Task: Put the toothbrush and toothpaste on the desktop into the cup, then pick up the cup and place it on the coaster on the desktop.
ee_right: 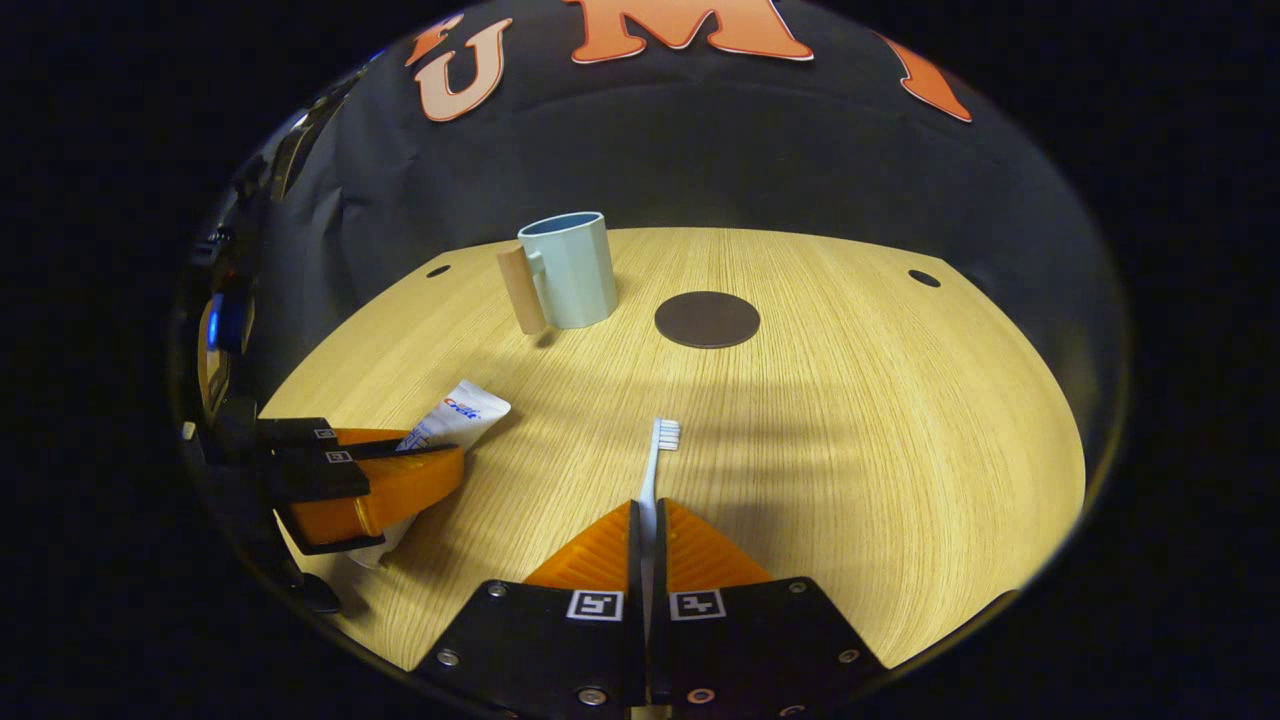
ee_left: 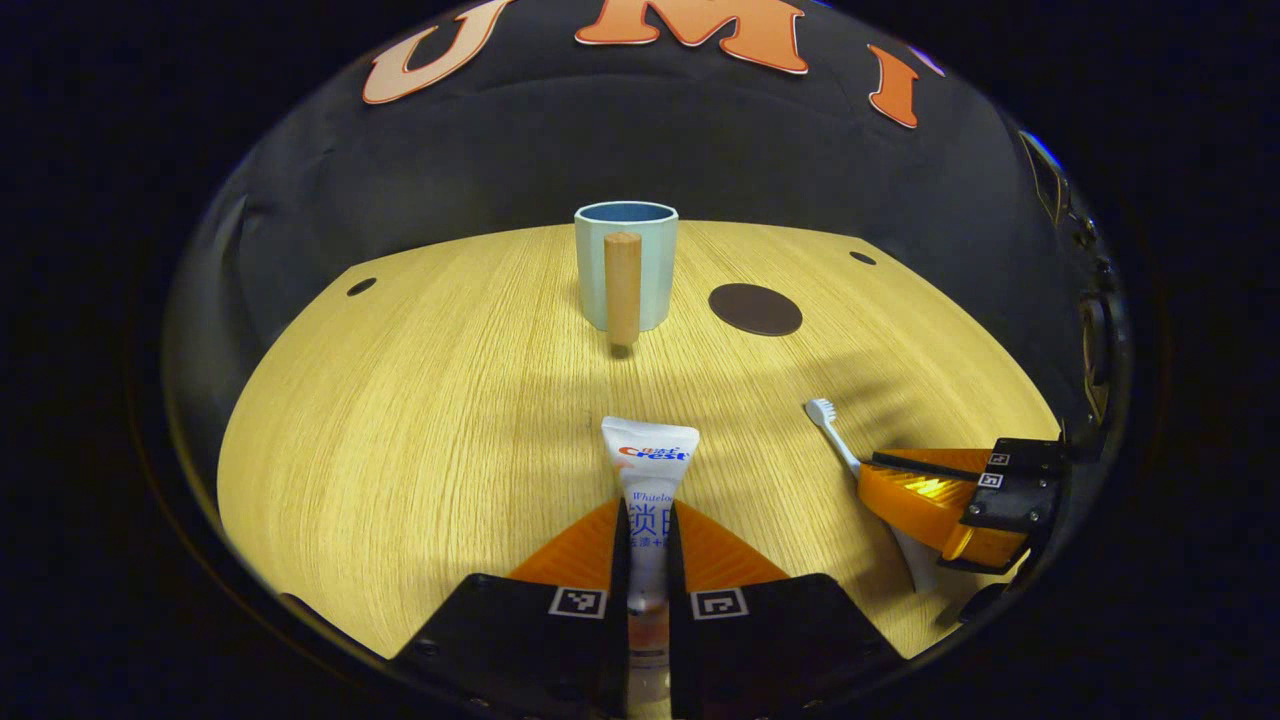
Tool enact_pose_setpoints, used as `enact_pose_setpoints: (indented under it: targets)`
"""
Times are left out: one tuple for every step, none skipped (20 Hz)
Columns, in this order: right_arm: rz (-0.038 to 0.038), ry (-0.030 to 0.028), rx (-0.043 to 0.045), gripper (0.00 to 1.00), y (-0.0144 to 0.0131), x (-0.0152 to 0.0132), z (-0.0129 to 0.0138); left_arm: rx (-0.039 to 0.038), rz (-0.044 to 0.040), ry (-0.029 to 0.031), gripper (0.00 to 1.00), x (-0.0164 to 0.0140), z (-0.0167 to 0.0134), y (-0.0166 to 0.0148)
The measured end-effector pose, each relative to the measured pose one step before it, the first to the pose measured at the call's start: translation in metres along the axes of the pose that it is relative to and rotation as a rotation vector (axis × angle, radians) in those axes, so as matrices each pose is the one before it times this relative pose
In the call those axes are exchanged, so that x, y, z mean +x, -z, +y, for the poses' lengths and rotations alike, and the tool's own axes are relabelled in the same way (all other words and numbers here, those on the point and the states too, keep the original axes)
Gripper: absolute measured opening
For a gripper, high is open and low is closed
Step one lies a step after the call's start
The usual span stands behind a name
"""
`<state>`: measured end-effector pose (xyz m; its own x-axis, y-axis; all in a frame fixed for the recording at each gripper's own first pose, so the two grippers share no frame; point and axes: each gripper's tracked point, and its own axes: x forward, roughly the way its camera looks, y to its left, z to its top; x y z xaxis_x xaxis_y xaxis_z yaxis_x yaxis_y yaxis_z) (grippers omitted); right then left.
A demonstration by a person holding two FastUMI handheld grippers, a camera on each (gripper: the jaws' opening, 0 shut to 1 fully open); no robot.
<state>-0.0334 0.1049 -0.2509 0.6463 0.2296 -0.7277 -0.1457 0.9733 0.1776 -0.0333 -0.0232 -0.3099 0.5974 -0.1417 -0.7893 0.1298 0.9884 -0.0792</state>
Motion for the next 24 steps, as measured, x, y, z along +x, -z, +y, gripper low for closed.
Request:
enact_pose_setpoints:
  targets:
    - [-0.00625,0.00329,0.01090,0.02,-0.00178,0.00095,-0.00210,-0.00424,-0.00604,0.01489,0.16,-0.00434,-0.00012,-0.00109]
    - [-0.00113,0.00069,0.00746,0.02,-0.00043,-0.00094,-0.00136,-0.00069,-0.00755,0.01050,0.16,-0.00103,0.00083,-0.00137]
    - [-0.00888,-0.00930,0.01480,0.02,-0.00318,-0.00076,-0.00029,-0.01138,-0.00978,0.00356,0.15,0.00129,0.00133,-0.00126]
    - [-0.00588,-0.01273,0.01302,0.02,-0.00116,-0.00208,0.00056,-0.00041,-0.01336,0.01237,0.11,-0.00293,-0.00093,-0.00128]
    - [-0.01000,-0.01125,0.00975,0.02,-0.00242,-0.00242,0.00093,-0.00189,-0.01934,0.01584,0.11,0.00082,-0.00137,-0.00028]
    - [-0.01175,-0.00540,0.00500,0.02,-0.00288,-0.00221,-0.00049,-0.00101,-0.01166,0.00935,0.11,-0.00221,0.00068,-0.00190]
    - [-0.00931,-0.00326,0.00922,0.02,-0.00372,-0.00287,-0.00123,-0.00110,-0.01267,0.00640,0.11,-0.00331,0.00054,-0.00146]
    - [-0.00968,-0.01116,0.01304,0.01,-0.00324,-0.00274,0.00088,-0.00190,-0.01650,0.00767,0.11,-0.00093,-0.00017,-0.00343]
    - [-0.01186,-0.01050,0.01238,0.02,-0.00420,-0.00340,0.00021,0.00191,-0.01605,0.00441,0.11,-0.00326,0.00165,-0.00293]
    - [-0.01641,-0.00129,0.00394,0.01,-0.00275,-0.00155,-0.00351,0.00568,-0.01370,-0.00167,0.11,-0.00232,0.00259,-0.00327]
    - [-0.01225,-0.00306,-0.00114,0.01,-0.00467,-0.00199,-0.00085,0.00524,-0.01416,-0.00516,0.11,-0.00064,0.00171,-0.00024]
    - [-0.01841,0.00199,-0.00064,0.01,-0.00594,-0.00164,-0.00106,0.00463,-0.01863,-0.00181,0.11,0.00018,-0.00008,-0.00266]
    - [-0.01797,-0.00461,-0.00103,0.01,-0.00738,-0.00331,0.00012,-0.00077,-0.02370,-0.00053,0.11,-0.00193,-0.00017,-0.00522]
    - [-0.01942,-0.00700,0.00065,0.01,-0.00555,-0.00416,0.00056,-0.00135,-0.02430,0.00047,0.11,-0.00063,-0.00041,-0.00730]
    - [-0.02453,-0.01095,-0.00485,0.01,-0.00741,-0.00259,0.00137,-0.00275,-0.02967,-0.00293,0.11,-0.00292,0.00178,-0.00562]
    - [-0.02798,-0.00180,-0.00882,0.01,-0.00654,-0.00274,0.00029,-0.00037,-0.03033,-0.00042,0.11,-0.00241,0.00076,-0.00862]
    - [-0.02327,-0.00070,-0.01108,0.01,-0.00680,-0.00220,0.00035,0.00107,-0.03506,0.00159,0.11,-0.00703,0.00087,-0.01191]
    - [-0.01682,-0.00262,-0.00894,0.01,-0.00459,-0.00083,0.00101,0.00116,-0.03098,-0.00317,0.11,-0.00307,-0.00025,-0.01362]
    - [-0.01575,-0.00390,-0.00508,0.01,-0.00579,-0.00211,0.00055,0.00166,-0.03023,-0.00337,0.11,-0.00056,-0.00256,-0.01501]
    - [-0.01821,-0.00305,-0.00343,0.01,-0.00699,-0.00225,0.00069,-0.00167,-0.02706,-0.00229,0.11,-0.00037,0.00002,-0.00519]
    - [-0.01790,-0.00167,-0.00307,0.01,-0.00728,-0.00110,0.00005,-0.00227,-0.02594,0.00391,0.11,0.00110,-0.00009,-0.00546]
    - [-0.01710,-0.00214,-0.00454,0.01,-0.00687,0.00107,0.00012,-0.00185,-0.02483,0.00307,0.11,0.00195,-0.00096,-0.01018]
    - [-0.01582,0.00009,-0.00522,0.01,-0.00744,-0.00168,-0.00101,0.00229,-0.02384,-0.00027,0.11,0.00110,0.00063,-0.01259]
    - [-0.01576,0.00100,-0.00668,0.01,-0.00603,0.00019,0.00019,0.00268,-0.02138,-0.00130,0.11,0.00340,0.00123,-0.01306]
